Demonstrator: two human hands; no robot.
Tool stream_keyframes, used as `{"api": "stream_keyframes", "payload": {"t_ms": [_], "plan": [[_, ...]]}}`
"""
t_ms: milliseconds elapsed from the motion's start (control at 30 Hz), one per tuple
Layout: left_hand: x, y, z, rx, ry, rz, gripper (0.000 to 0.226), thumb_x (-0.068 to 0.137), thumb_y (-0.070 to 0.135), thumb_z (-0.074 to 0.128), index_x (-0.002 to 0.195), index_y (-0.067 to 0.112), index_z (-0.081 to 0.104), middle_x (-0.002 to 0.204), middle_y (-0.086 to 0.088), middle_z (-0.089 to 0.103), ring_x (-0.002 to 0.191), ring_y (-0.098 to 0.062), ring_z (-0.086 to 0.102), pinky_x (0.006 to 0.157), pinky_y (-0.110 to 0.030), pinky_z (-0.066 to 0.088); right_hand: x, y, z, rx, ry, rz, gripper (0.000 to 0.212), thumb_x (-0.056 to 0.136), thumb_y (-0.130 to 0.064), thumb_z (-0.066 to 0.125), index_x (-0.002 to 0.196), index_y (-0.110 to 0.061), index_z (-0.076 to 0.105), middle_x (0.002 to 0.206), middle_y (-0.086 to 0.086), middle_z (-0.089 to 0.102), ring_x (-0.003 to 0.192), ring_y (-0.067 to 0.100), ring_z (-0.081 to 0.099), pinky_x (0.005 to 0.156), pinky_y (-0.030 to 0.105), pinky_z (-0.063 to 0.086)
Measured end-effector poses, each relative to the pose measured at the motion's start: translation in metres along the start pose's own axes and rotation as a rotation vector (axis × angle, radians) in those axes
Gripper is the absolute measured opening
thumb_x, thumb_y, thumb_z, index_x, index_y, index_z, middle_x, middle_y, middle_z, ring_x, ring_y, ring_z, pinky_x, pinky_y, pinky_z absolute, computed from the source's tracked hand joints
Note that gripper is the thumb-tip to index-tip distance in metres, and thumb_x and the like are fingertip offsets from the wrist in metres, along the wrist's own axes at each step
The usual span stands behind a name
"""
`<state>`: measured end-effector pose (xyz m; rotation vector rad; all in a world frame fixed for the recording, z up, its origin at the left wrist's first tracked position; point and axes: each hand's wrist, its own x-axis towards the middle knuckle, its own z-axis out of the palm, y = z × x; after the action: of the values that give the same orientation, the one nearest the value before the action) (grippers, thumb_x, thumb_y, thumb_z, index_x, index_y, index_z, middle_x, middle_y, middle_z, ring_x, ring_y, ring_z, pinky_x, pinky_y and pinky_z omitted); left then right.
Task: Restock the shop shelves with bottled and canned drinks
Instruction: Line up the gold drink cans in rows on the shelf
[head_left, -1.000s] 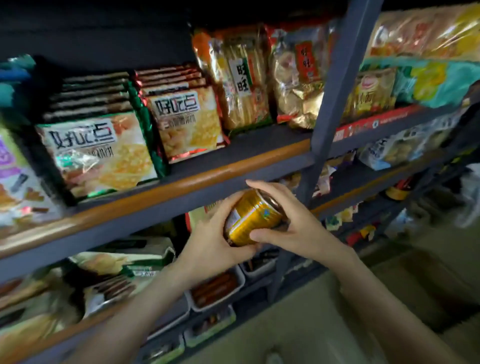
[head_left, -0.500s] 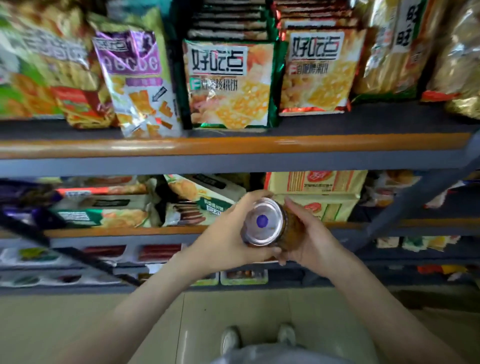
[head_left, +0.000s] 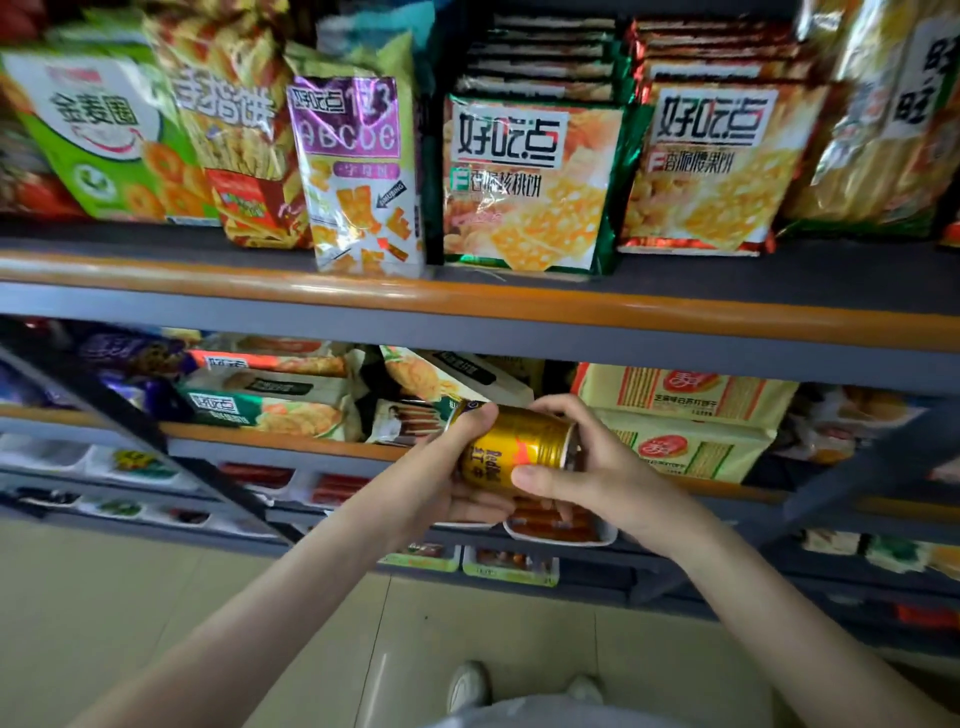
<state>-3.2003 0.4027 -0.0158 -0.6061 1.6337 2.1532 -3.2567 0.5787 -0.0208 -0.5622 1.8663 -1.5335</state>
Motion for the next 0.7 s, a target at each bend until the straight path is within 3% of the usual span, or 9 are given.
{"api": "stream_keyframes", "payload": {"t_ms": [67, 167, 200, 267, 300, 400, 467, 600, 700], "plan": [[0.000, 0.003, -0.001, -0.020, -0.012, 0.009, 0.071, 0.066, 0.055, 0.065, 0.121, 0.011, 0.054, 0.089, -0.013, 0.073, 0.080, -0.027, 0.072, 0.069, -0.034, 0.059, 0.001, -0.001, -0.002, -0.019, 0.032, -0.048, 0.055, 0.073, -0.037, 0.082, 0.116, -0.036, 0.048, 0.111, -0.001, 0.059, 0.086, 0.010, 0.066, 0.068, 0.025, 0.053], [0.000, 0.006, -0.002, -0.060, 0.021, 0.201, 0.065, 0.072, 0.039, 0.082, 0.123, 0.011, 0.053, 0.108, -0.013, 0.070, 0.099, -0.027, 0.069, 0.083, -0.038, 0.057, 0.001, -0.006, -0.008, -0.145, 0.000, -0.094, 0.057, 0.079, -0.029, 0.077, 0.123, -0.040, 0.043, 0.120, -0.012, 0.052, 0.098, -0.002, 0.060, 0.081, 0.019, 0.051], [0.000, 0.006, -0.002, 0.058, 0.058, 0.323, 0.063, 0.070, 0.034, 0.084, 0.120, 0.012, 0.052, 0.105, -0.009, 0.070, 0.098, -0.020, 0.069, 0.082, -0.032, 0.057, 0.002, -0.008, -0.011, -0.217, -0.024, -0.111, 0.057, 0.080, -0.034, 0.075, 0.124, -0.044, 0.042, 0.124, -0.016, 0.050, 0.103, -0.007, 0.057, 0.086, 0.016, 0.048], [-0.002, 0.007, 0.001, 0.515, 0.220, 0.611, 0.058, 0.067, 0.027, 0.086, 0.113, 0.020, 0.051, 0.096, 0.009, 0.067, 0.091, -0.002, 0.064, 0.073, -0.015, 0.051, 0.004, -0.014, -0.016, -0.252, -0.044, -0.125, 0.054, 0.079, -0.046, 0.070, 0.126, -0.045, 0.042, 0.131, -0.017, 0.048, 0.112, -0.013, 0.049, 0.092, 0.012, 0.044], [-0.002, 0.006, 0.002, 0.753, 0.318, 0.744, 0.061, 0.067, 0.026, 0.086, 0.114, 0.022, 0.048, 0.097, 0.013, 0.064, 0.090, 0.000, 0.062, 0.069, -0.013, 0.049, 0.005, -0.017, -0.017, -0.227, -0.041, -0.124, 0.055, 0.080, -0.052, 0.069, 0.128, -0.042, 0.044, 0.133, -0.016, 0.049, 0.117, -0.011, 0.049, 0.095, 0.016, 0.044], [0.004, 0.001, 0.005, 1.191, 0.398, 1.034, 0.071, 0.064, 0.025, 0.084, 0.122, 0.011, 0.046, 0.106, 0.001, 0.066, 0.085, -0.016, 0.067, 0.060, -0.020, 0.047, 0.009, -0.020, -0.015, -0.338, -0.013, -0.175, 0.067, 0.076, -0.058, 0.071, 0.134, -0.038, 0.042, 0.134, -0.019, 0.049, 0.124, -0.002, 0.047, 0.104, 0.029, 0.042], [0.010, -0.002, 0.004, 1.329, 0.413, 1.149, 0.077, 0.058, 0.022, 0.085, 0.121, 0.008, 0.042, 0.105, -0.008, 0.067, 0.082, -0.025, 0.069, 0.056, -0.024, 0.051, 0.010, -0.017, -0.007, -0.444, 0.052, -0.243, 0.063, 0.079, -0.043, 0.075, 0.131, -0.037, 0.040, 0.130, -0.019, 0.049, 0.122, -0.004, 0.047, 0.103, 0.027, 0.042], [0.010, 0.000, 0.005, 1.386, 0.458, 1.260, 0.069, 0.059, 0.028, 0.077, 0.116, 0.010, 0.044, 0.097, -0.005, 0.068, 0.076, -0.021, 0.068, 0.051, -0.023, 0.050, 0.009, -0.012, -0.005, -0.356, 0.088, -0.268, 0.053, 0.084, -0.030, 0.073, 0.127, -0.034, 0.042, 0.126, -0.016, 0.051, 0.119, -0.002, 0.048, 0.100, 0.026, 0.041], [0.001, 0.008, 0.012, 1.065, 0.462, 0.927, 0.063, 0.063, 0.034, 0.083, 0.112, 0.015, 0.048, 0.092, 0.008, 0.065, 0.075, -0.011, 0.066, 0.054, -0.015, 0.046, 0.004, -0.005, -0.013, -0.211, -0.010, -0.234, 0.062, 0.082, -0.045, 0.067, 0.137, -0.040, 0.038, 0.138, -0.018, 0.045, 0.129, -0.001, 0.042, 0.107, 0.025, 0.037]]}}
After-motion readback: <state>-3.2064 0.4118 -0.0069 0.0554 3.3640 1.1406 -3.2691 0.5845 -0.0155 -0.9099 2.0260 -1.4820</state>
